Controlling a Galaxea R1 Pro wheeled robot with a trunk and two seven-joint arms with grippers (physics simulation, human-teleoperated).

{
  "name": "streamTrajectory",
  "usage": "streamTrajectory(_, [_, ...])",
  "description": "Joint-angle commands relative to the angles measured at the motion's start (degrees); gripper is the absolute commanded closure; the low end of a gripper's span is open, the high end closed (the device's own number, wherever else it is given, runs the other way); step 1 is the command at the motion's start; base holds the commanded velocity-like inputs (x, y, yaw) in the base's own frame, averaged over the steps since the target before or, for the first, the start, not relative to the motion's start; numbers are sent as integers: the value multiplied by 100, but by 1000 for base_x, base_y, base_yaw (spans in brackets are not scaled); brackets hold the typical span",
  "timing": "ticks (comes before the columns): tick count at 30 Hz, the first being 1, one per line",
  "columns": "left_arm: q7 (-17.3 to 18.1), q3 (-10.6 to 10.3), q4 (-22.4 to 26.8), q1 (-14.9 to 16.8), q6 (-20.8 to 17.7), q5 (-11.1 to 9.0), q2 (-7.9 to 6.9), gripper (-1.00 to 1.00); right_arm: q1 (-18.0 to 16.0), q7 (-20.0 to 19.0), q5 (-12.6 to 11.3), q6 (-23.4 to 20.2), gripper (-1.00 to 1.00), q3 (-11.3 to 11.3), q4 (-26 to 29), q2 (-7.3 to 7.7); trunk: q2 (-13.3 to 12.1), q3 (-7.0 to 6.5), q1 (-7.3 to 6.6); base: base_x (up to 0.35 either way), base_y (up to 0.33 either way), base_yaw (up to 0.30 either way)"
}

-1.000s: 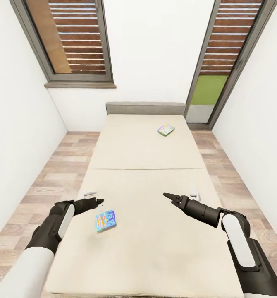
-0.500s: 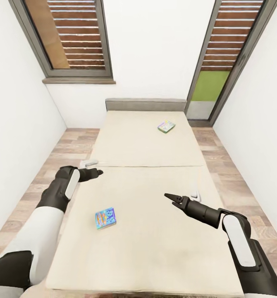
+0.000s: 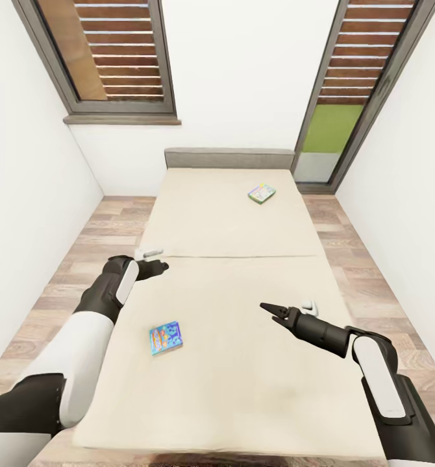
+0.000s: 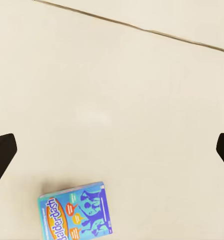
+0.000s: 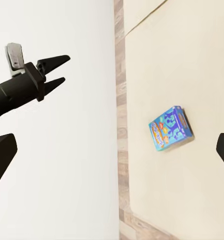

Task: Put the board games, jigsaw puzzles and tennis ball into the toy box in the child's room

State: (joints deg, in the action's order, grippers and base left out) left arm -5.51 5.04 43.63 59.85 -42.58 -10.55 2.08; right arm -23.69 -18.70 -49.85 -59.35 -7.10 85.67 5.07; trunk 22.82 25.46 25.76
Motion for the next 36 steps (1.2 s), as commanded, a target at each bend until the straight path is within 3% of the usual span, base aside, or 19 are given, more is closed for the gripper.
streamTrajectory(1, [-72, 15, -23, 9, 1, -60, 14, -100, -5, -75, 40, -46, -100, -23, 42, 11, 10, 18, 3, 0, 0, 0])
streamTrajectory(7, [-98, 15, -97, 15, 60, -55, 25, -100, 2, -244, 12, -65, -100, -59, 269, 25, 10, 75, 3, 0, 0, 0])
streamTrajectory(12, [-105, -12, -164, 17, 168, -53, 28, -100, 92, -841, 6, -65, -100, -80, 438, 26, 10, 122, 3, 0, 0, 1])
streamTrajectory(18, [-107, -185, -349, 17, 337, -52, 22, -100, 253, -1546, 9, -65, -100, -223, 491, 22, 10, 178, 3, 0, 0, 33])
streamTrajectory(29, [-116, -405, -474, 17, 568, -59, 28, -100, 331, -1886, 58, -65, -100, -595, 498, 21, 10, 282, 3, 0, 0, 61])
streamTrajectory(36, [-116, -427, -484, 17, 592, -56, 59, -100, 337, -1905, 70, -65, -100, -633, 491, 21, 10, 347, 3, 0, 0, 69])
